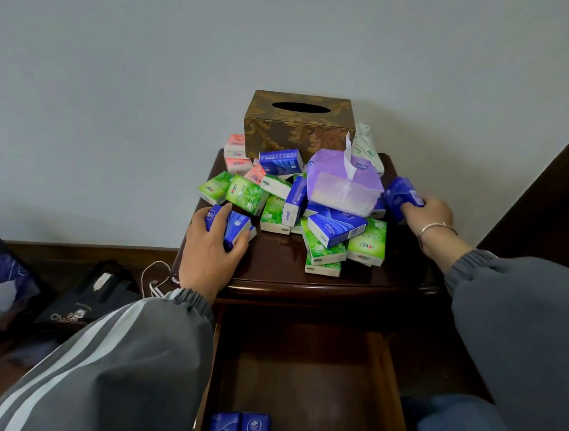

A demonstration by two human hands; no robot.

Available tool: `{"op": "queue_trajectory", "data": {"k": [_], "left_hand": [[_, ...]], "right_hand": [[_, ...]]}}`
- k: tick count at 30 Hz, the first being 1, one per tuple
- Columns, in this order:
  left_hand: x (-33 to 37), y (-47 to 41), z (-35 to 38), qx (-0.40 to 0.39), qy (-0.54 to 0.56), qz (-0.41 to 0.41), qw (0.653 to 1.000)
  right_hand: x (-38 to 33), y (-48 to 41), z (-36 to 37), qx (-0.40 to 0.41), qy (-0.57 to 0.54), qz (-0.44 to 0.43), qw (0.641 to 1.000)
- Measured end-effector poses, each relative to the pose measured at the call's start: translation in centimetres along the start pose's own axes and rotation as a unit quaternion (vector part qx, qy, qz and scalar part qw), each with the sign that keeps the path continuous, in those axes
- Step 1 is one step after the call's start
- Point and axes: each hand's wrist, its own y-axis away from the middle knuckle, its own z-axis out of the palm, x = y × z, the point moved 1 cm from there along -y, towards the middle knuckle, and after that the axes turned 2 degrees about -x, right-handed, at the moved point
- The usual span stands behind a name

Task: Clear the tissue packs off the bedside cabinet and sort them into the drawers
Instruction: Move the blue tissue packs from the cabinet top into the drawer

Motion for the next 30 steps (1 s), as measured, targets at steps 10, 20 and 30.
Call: {"op": "queue_trajectory", "data": {"k": [10,20,30], "left_hand": [[0.4,0.0,-0.6,0.021,-0.031,-0.008,0.999],[0.1,-0.1,-0.6,0.03,-0.022,-0.009,0.999],[0.1,0.2,-0.5,0.035,-0.01,0.0,0.999]], "right_hand": [[-0.7,9.3,-6.1,-0.029,-0.368,-0.037,0.929],[-6.5,15.2,-1.7,-0.205,-0.195,-0.108,0.953],[-7.2,15.2,-0.2,-0.251,-0.116,-0.08,0.958]]}}
